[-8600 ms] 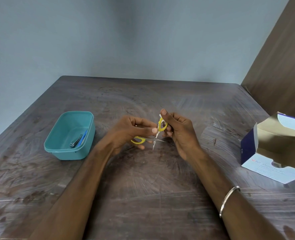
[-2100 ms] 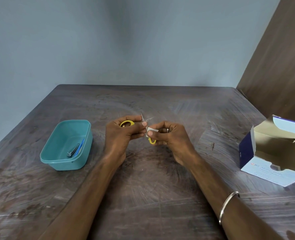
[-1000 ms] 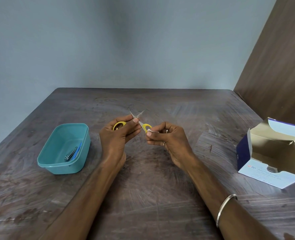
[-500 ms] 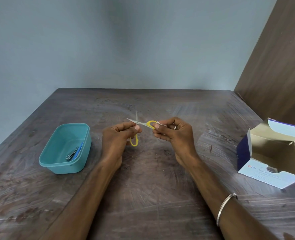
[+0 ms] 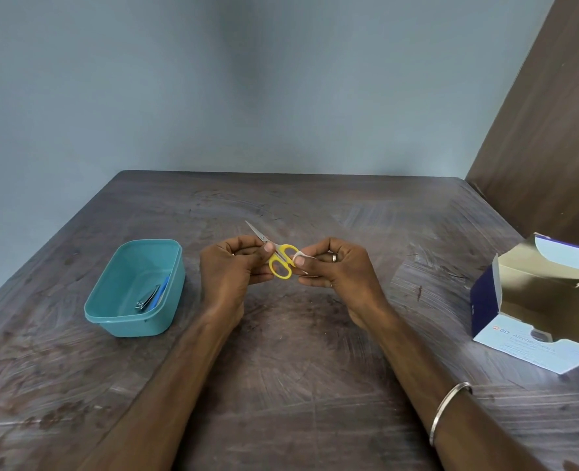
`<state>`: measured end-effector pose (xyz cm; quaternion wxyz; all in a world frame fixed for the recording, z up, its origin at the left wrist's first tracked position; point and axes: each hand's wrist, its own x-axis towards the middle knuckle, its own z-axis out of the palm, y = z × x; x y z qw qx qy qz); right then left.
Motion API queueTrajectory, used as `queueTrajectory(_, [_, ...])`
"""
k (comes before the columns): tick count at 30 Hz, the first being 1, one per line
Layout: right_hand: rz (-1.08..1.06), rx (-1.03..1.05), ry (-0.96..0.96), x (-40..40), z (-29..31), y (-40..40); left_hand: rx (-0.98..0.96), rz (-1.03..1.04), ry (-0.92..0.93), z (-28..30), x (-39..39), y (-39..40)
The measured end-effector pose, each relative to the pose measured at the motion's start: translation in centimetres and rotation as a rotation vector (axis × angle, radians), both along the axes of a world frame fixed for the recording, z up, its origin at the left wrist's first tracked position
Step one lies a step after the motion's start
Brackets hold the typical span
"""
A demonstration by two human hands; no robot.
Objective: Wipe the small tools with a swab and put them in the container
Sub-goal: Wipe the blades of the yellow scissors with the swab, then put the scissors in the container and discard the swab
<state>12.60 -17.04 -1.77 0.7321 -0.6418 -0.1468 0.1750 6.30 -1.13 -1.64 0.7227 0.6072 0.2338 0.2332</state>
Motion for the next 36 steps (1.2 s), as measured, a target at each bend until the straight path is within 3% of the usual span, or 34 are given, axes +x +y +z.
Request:
queueTrajectory(5, [-0.022, 0.047, 0.006, 0.0, 0.0, 0.1, 0.082, 0.03, -0.023, 0.8, -0.2, -0.4])
queueTrajectory(10, [-0.124, 0.109, 0.015, 0.2, 0.2, -0.2, 0.323, 0.16, -0.039, 2.0, -1.4, -0.3])
queueTrajectory(15, [-0.159, 0.016, -0.079, 0.1, 0.1, -0.3, 0.596, 0.219, 0.031, 4.9, -4.2, 2.2])
queueTrajectory(20, [-0.215, -0.166, -0.311, 0.0, -0.3, -0.1, 0.85, 0.281, 0.344, 7.7, -7.0, 7.1])
queueTrajectory(25, [-0.169, -0.254, -0.448, -0.2, -0.8, 0.4, 0.987, 0.188, 0.652, 7.5, -9.0, 9.5])
queueTrajectory(36, [-0.149, -0.277, -0.503, -0.1, -1.4, 0.2, 1.023, 0.033, 0.816, 5.2, -7.5, 9.9])
